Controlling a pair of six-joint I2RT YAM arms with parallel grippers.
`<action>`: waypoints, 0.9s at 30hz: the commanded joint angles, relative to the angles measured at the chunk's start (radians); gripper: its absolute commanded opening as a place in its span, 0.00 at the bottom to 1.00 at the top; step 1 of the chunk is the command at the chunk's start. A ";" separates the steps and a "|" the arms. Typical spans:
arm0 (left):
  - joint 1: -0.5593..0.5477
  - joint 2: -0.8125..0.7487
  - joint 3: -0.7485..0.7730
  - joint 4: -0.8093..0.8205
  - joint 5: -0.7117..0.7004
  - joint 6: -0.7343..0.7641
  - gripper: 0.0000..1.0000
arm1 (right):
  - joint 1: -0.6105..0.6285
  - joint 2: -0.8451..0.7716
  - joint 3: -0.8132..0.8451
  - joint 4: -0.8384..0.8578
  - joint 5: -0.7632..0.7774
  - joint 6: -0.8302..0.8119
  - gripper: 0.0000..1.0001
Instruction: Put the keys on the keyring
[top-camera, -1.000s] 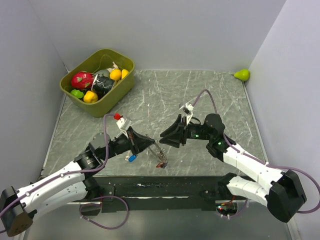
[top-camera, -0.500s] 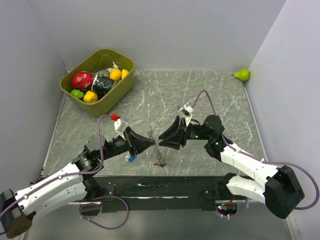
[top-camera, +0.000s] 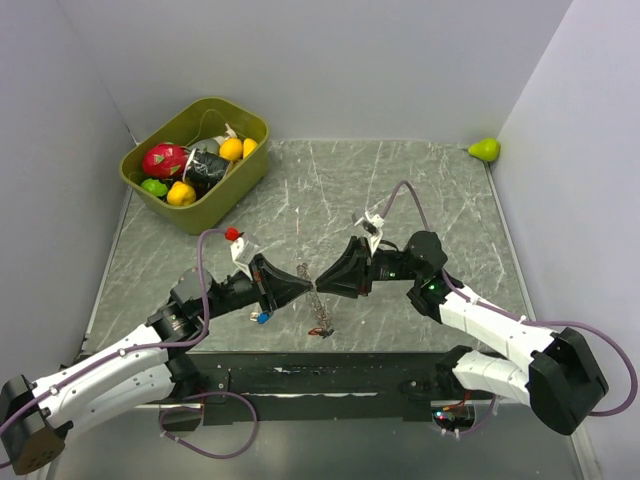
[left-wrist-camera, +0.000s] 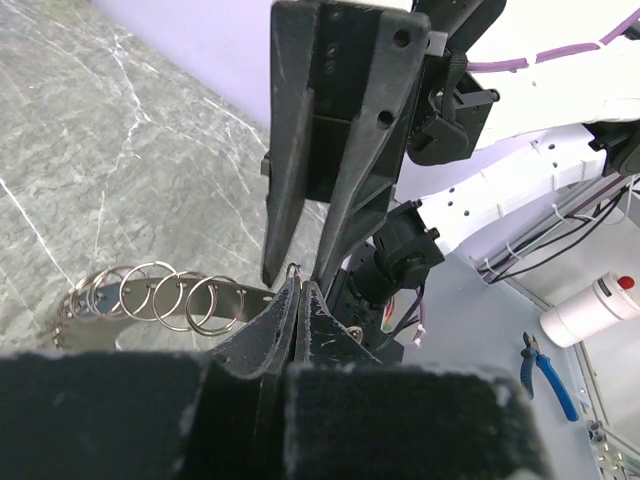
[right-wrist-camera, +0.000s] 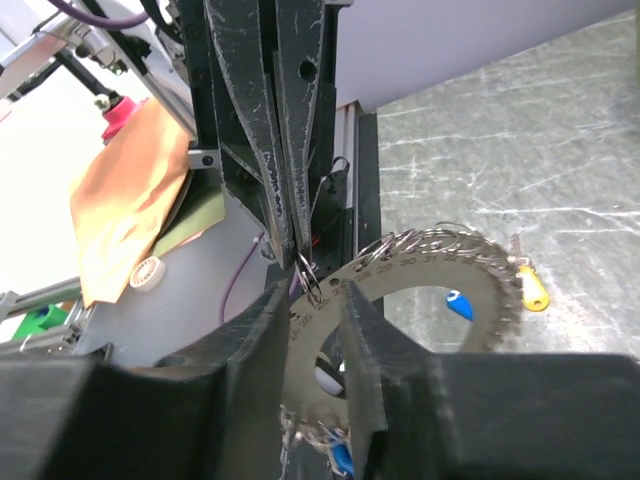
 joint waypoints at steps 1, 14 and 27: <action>-0.003 0.001 0.013 0.102 0.016 -0.015 0.01 | 0.020 0.010 0.027 0.023 -0.028 -0.009 0.26; -0.003 0.021 0.026 0.079 0.049 -0.008 0.01 | 0.028 -0.019 0.013 0.023 0.032 -0.009 0.00; -0.003 -0.007 0.108 -0.148 -0.001 0.029 0.59 | 0.028 -0.087 0.013 -0.077 0.051 -0.110 0.00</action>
